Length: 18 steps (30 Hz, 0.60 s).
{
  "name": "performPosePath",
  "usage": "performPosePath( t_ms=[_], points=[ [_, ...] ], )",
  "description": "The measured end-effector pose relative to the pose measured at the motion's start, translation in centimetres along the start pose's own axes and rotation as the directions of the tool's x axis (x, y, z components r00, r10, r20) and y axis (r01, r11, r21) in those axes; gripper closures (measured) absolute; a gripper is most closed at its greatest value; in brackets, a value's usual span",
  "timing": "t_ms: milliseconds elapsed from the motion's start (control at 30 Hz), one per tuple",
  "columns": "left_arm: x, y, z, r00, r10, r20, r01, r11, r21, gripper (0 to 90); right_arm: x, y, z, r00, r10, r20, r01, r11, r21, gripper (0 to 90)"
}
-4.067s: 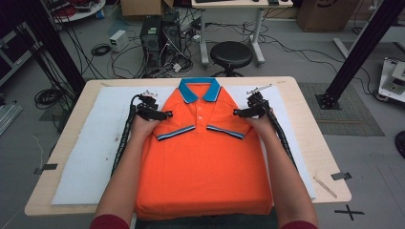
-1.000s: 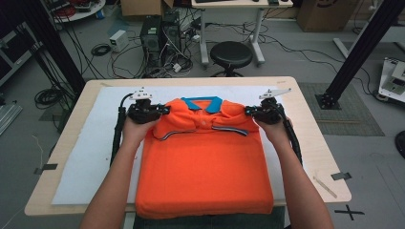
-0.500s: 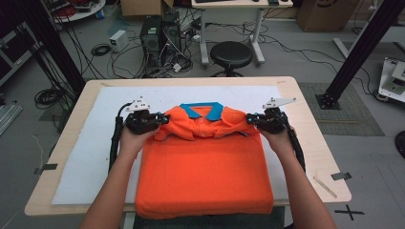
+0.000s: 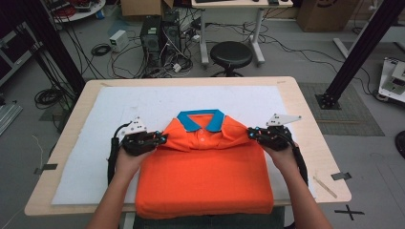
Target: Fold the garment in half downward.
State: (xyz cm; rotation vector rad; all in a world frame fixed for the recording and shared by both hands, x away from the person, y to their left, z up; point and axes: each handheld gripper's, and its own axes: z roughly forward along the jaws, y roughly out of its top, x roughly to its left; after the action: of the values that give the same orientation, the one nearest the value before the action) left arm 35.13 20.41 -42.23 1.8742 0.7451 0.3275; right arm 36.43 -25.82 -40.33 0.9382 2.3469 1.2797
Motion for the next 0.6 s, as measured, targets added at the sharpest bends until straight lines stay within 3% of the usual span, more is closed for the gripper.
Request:
performPosePath(
  t_ms=[267, 467, 600],
  points=[
    [-1.4, -0.4, -0.9, 0.9996, 0.027, -0.001, -0.027, 0.9995, 0.017, 82.9, 1.1, -2.2, -0.9, 0.9996, 0.021, -0.021, -0.021, 0.999, -0.034, 86.6],
    [-1.9, -2.0, -1.3, 1.0, 0.0, 0.007, 0.0, 0.9994, 0.035, 82.7, 2.0, -3.4, -1.3, 0.9996, 0.014, -0.025, -0.015, 1.0, -0.006, 86.1],
    [-2.0, -2.2, -1.3, 0.9999, -0.008, 0.013, 0.008, 0.9989, 0.046, 81.6, 2.1, -3.9, -1.4, 0.9993, 0.021, -0.03, -0.021, 1.0, 0.003, 85.3]
  ],
)
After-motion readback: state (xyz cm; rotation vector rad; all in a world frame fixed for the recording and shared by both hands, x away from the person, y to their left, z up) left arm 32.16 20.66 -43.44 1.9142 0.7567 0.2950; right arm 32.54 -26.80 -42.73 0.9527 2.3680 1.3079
